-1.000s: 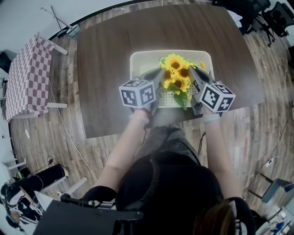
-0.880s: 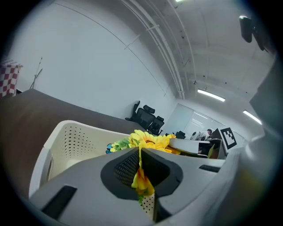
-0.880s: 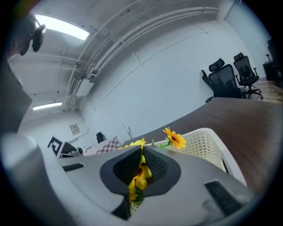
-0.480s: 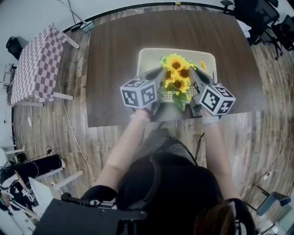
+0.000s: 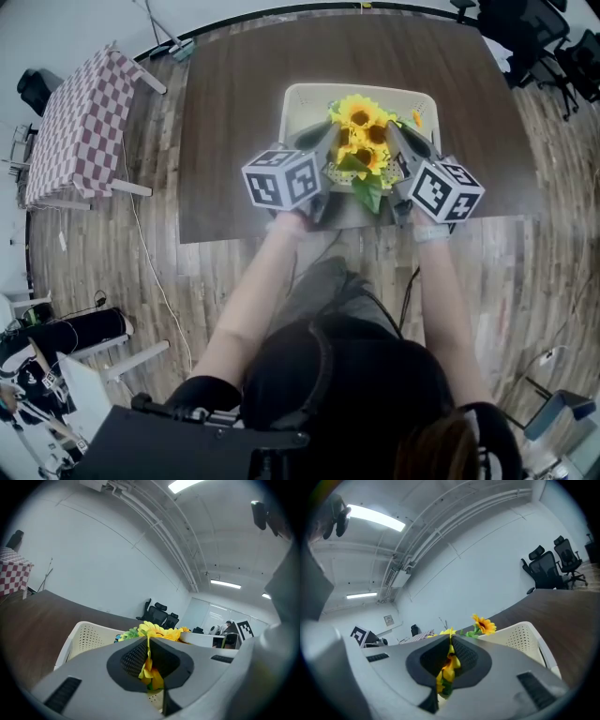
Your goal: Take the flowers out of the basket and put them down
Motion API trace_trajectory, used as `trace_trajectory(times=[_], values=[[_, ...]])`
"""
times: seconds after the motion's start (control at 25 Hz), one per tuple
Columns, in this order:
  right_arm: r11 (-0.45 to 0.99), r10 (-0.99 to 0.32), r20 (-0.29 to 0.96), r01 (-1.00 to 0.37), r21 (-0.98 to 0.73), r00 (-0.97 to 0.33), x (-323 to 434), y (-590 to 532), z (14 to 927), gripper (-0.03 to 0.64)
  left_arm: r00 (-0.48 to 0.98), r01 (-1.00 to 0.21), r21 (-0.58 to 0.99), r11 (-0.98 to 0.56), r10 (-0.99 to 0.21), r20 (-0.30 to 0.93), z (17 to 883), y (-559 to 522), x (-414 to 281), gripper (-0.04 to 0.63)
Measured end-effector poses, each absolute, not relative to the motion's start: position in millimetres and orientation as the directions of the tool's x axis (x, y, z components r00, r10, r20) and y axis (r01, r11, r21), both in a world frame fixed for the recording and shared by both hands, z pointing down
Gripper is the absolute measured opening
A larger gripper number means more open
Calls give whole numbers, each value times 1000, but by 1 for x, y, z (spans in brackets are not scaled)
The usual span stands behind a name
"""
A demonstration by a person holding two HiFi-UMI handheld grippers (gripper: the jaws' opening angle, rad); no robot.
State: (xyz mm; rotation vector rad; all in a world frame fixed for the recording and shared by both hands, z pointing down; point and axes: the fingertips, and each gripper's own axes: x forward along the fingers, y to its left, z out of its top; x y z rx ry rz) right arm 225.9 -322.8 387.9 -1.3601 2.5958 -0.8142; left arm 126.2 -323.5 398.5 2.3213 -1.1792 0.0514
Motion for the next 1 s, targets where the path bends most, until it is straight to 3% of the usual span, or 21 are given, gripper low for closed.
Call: trace_trajectory(times=[1.0], values=[[552, -758, 78, -700, -452, -648, 183, -304, 346, 5, 555, -777, 449, -441, -816, 159, 359, -297, 81, 12]])
